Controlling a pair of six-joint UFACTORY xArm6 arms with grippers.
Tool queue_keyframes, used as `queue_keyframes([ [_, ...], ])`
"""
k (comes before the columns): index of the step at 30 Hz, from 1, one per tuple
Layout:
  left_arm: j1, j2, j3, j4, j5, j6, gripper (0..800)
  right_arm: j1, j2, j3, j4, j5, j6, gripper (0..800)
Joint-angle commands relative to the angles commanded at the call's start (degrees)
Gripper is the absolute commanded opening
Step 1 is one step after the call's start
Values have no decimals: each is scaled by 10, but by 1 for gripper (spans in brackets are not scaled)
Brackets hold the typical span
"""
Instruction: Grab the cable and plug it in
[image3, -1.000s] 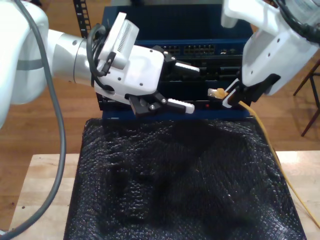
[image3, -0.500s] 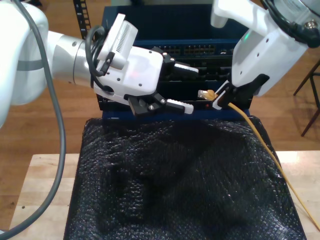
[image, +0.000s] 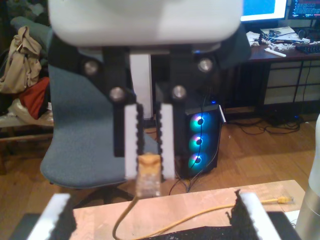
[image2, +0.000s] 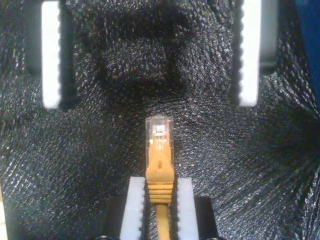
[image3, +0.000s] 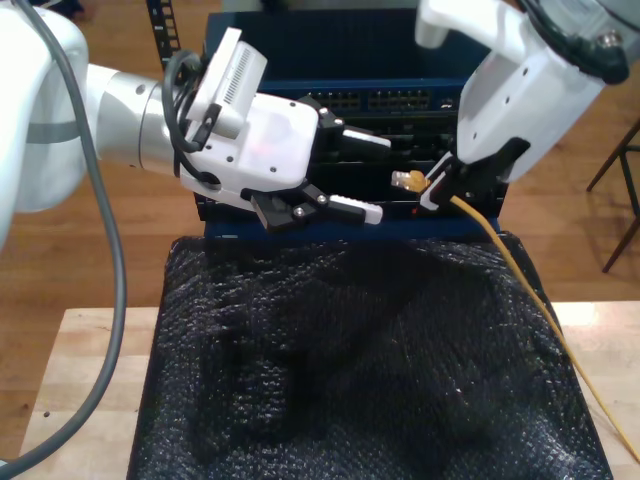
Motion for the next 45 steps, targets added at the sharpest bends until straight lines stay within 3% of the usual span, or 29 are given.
queue_keyframes([
  [12,1,-1,0,0,0,0,725,10,23,-21,0,0,0,6],
  [16,1,-1,1,0,0,1,682,10,25,-22,-1,0,0,6],
  [21,1,-2,1,0,0,-1,566,16,25,-22,-1,0,0,6],
  [23,3,-2,2,0,0,-2,479,18,25,-22,-1,0,0,6],
  [29,7,-2,11,-2,-4,-3,384,18,25,-22,-2,0,0,6],
  [32,8,-3,18,-3,-4,-4,257,19,25,-22,-3,1,0,6],
  [45,16,-9,29,-21,-2,-4,247,19,25,-19,-5,1,0,6],
])
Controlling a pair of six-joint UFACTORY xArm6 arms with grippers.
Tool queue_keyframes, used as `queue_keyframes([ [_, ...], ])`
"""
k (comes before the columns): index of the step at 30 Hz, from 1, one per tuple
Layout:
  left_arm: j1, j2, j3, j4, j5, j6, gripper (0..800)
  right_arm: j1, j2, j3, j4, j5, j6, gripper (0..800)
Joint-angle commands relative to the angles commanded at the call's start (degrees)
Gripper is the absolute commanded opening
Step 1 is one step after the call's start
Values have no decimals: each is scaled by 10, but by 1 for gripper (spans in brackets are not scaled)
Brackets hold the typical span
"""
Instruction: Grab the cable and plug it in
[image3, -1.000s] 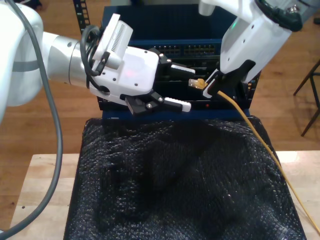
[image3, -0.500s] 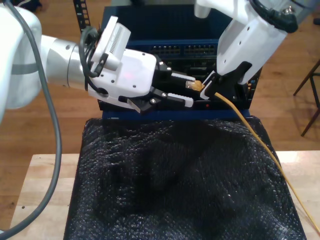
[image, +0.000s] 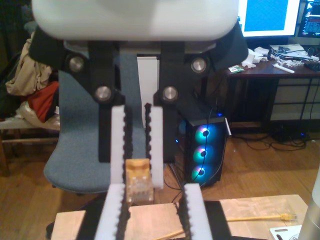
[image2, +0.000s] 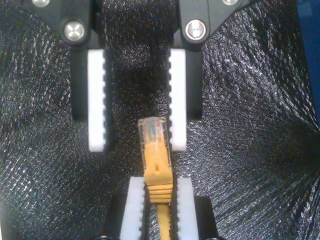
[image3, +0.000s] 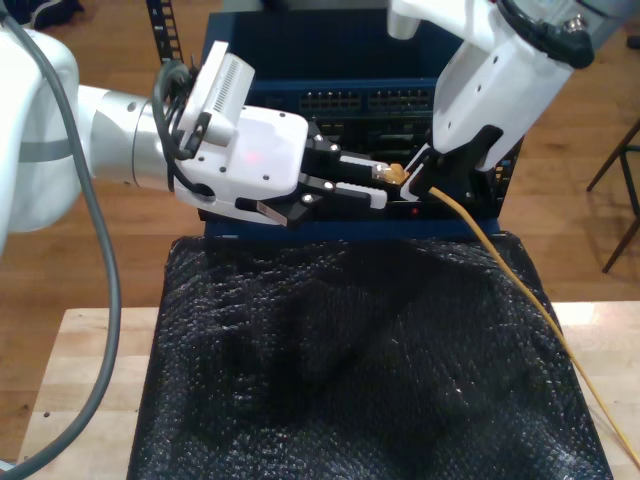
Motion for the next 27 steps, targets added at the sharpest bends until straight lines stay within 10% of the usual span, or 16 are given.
queue_keyframes([
  [27,1,0,1,1,1,1,323,5,6,0,-2,0,0,6],
])
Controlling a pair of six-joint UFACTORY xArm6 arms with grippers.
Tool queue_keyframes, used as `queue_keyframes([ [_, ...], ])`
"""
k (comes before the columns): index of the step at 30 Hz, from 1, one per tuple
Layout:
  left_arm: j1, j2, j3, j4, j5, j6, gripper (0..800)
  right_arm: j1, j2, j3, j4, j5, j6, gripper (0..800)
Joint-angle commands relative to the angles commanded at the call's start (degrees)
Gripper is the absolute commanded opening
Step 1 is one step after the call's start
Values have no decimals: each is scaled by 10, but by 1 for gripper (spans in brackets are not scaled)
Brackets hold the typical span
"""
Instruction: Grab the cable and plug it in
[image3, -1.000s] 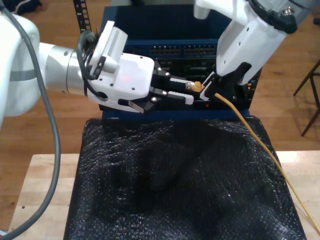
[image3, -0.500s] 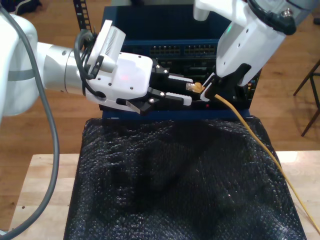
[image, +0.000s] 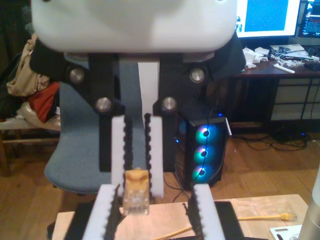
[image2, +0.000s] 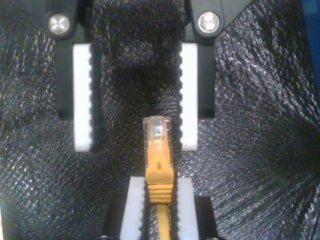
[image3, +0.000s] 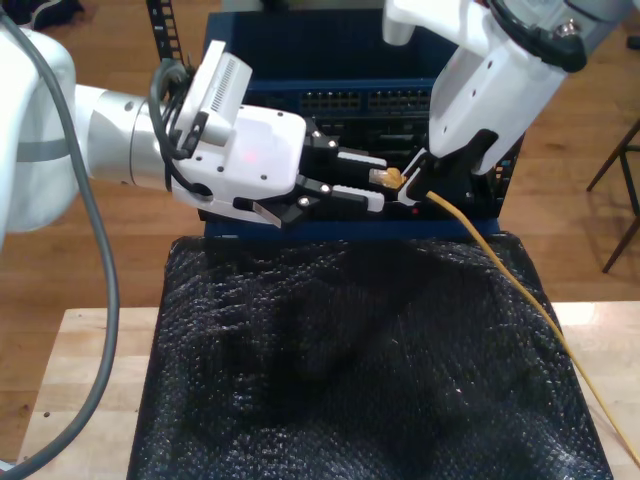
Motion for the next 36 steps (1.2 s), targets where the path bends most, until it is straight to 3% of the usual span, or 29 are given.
queue_keyframes([
  [13,0,-1,3,-1,-4,0,189,0,3,-1,1,0,0,6],
  [25,-1,-6,7,-1,-6,0,6,5,3,-1,2,0,-1,24],
  [27,-1,-6,7,-1,-7,0,5,8,3,-1,3,0,-2,82],
  [30,0,-6,7,-1,-7,-1,5,11,2,0,3,1,-3,384],
  [32,0,-6,7,1,-6,-1,5,11,2,2,2,0,-3,423],
  [34,0,-6,6,-1,-6,-1,5,10,-1,3,1,-1,-6,583],
  [36,-1,-6,7,0,-5,-2,3,9,-3,1,-1,-1,-13,649],
])
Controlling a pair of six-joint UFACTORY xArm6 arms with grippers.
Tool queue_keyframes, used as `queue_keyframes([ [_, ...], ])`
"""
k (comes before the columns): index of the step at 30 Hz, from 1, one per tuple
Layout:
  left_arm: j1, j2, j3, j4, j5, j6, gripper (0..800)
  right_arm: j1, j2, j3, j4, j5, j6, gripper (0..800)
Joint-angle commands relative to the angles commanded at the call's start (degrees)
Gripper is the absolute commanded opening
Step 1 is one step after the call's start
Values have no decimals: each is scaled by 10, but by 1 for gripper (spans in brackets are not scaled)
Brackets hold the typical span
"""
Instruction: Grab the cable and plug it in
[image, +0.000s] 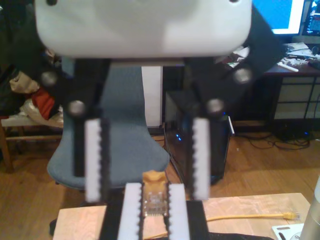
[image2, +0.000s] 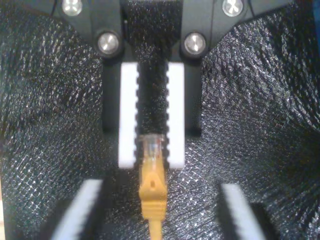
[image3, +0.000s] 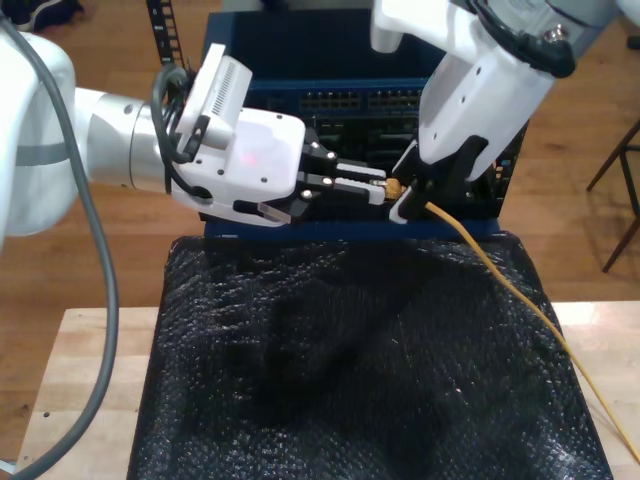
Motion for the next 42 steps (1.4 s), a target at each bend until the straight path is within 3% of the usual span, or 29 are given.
queue_keyframes([
  [2,0,1,-2,-1,0,-1,3,-1,-4,-4,1,-2,-16,732],
  [5,0,3,-5,-1,2,-17,5,-1,-18,-4,0,-7,-36,781],
  [14,4,25,-7,-1,18,-89,5,-4,-71,5,1,-20,-84,789],
  [22,13,62,-10,-3,78,-132,5,-4,-129,47,1,-39,-180,800],
  [31,43,100,-18,-54,149,-157,5,0,-219,127,5,-160,-200,800],
  [42,47,121,-25,-78,203,-192,5,4,-287,166,8,-166,-227,800],
])
